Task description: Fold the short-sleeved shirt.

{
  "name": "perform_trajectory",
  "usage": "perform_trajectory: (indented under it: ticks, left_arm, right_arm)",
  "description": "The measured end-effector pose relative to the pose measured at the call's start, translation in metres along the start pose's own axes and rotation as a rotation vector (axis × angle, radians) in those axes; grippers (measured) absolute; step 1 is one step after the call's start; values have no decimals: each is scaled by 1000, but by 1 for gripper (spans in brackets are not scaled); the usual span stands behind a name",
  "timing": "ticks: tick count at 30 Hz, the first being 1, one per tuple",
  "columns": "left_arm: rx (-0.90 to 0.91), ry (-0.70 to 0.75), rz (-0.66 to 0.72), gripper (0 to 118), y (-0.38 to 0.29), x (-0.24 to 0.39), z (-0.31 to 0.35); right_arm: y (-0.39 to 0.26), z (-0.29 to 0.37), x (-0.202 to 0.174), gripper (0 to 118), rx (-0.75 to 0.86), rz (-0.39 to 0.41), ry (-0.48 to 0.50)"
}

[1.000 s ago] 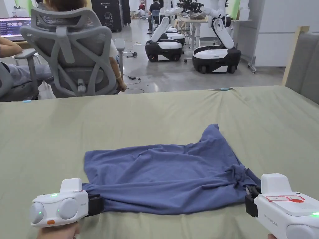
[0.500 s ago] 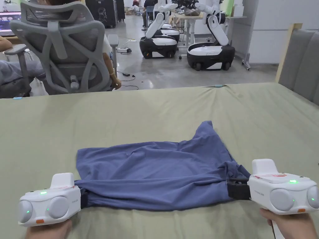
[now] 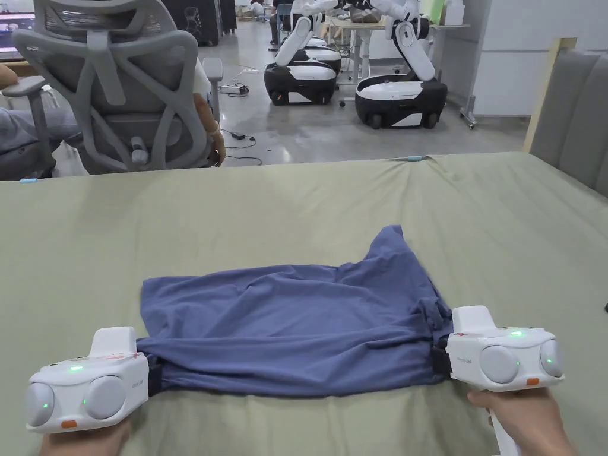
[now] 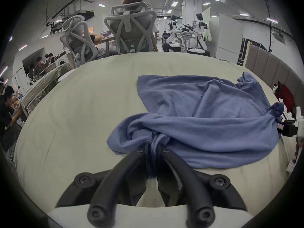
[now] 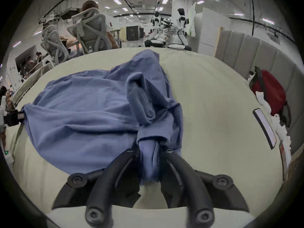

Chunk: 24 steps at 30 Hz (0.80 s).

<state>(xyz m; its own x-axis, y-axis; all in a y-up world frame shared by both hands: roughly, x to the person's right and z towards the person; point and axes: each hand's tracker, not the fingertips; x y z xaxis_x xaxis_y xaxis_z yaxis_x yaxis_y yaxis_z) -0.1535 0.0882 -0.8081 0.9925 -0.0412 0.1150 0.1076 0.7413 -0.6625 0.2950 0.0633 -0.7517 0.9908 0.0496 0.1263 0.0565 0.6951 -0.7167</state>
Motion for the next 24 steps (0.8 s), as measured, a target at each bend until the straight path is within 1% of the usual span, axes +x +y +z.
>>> perform_trajectory:
  ticks: [3, 6, 12, 14, 17, 20, 23, 24]
  left_arm:
    - [14, -25, 2, 7, -1, -6, 9]
    - [29, -33, 4, 7, -6, -10, 25]
    - [31, -49, 33, 7, -39, -21, 63]
    - [23, -59, 35, 7, -54, -25, 70]
    - [6, -64, 27, 7, -73, -26, 77]
    - [-6, -63, 23, 7, -82, -27, 72]
    - [-10, -52, 23, 7, -82, -24, 64]
    - [-10, -50, 21, 8, -81, -24, 63]
  right_arm:
    - [-2, 10, 4, 20, 15, -36, 5]
    - [-8, 25, 6, 20, 30, -45, 5]
    - [-41, 61, 7, 20, 28, -41, 5]
    - [-55, 76, 8, 20, 22, -53, 8]
    - [-71, 95, 3, 20, 10, -47, 1]
    - [-75, 87, -1, 20, -9, -18, -18]
    - [-74, 77, -3, 20, -24, -14, -27]
    - [-74, 77, -4, 25, -24, -12, -27]
